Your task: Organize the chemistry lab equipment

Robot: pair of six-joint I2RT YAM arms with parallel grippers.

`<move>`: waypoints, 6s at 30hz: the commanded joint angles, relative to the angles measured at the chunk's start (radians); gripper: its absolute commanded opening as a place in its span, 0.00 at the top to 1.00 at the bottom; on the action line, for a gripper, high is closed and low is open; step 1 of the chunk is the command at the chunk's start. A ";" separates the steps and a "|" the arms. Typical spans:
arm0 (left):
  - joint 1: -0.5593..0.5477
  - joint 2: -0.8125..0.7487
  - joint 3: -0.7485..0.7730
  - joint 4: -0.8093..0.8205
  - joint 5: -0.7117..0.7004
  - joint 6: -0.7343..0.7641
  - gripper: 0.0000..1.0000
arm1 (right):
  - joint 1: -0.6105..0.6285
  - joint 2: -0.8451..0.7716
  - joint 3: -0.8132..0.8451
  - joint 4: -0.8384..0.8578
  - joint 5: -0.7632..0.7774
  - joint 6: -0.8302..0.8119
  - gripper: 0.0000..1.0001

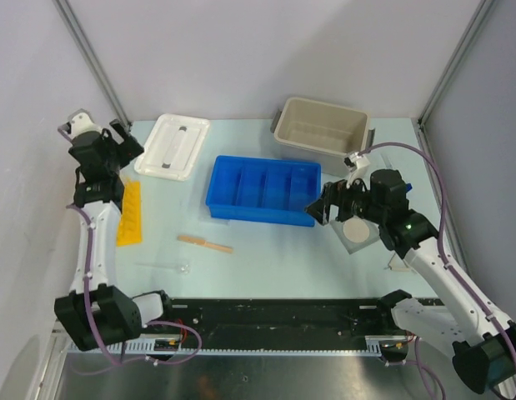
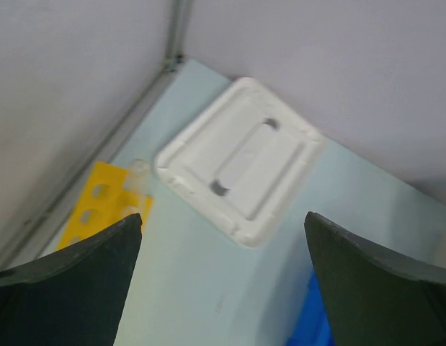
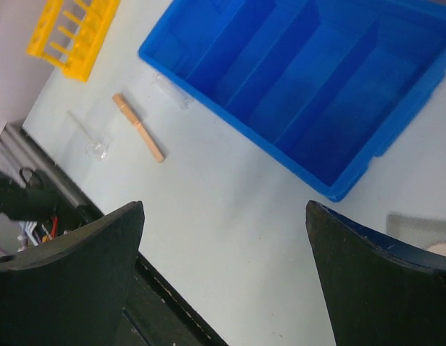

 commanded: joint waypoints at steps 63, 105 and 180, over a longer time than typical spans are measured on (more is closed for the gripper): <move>-0.508 -0.195 -0.219 -0.162 0.488 -0.056 0.00 | -0.672 0.805 0.376 0.166 0.240 0.078 0.96; -0.526 -0.238 -0.233 -0.149 0.486 -0.065 0.01 | 0.332 0.630 0.333 0.208 1.307 0.060 1.00; -0.559 -0.273 -0.238 -0.150 0.446 -0.062 0.01 | -0.278 0.375 0.332 -0.200 0.709 0.083 0.46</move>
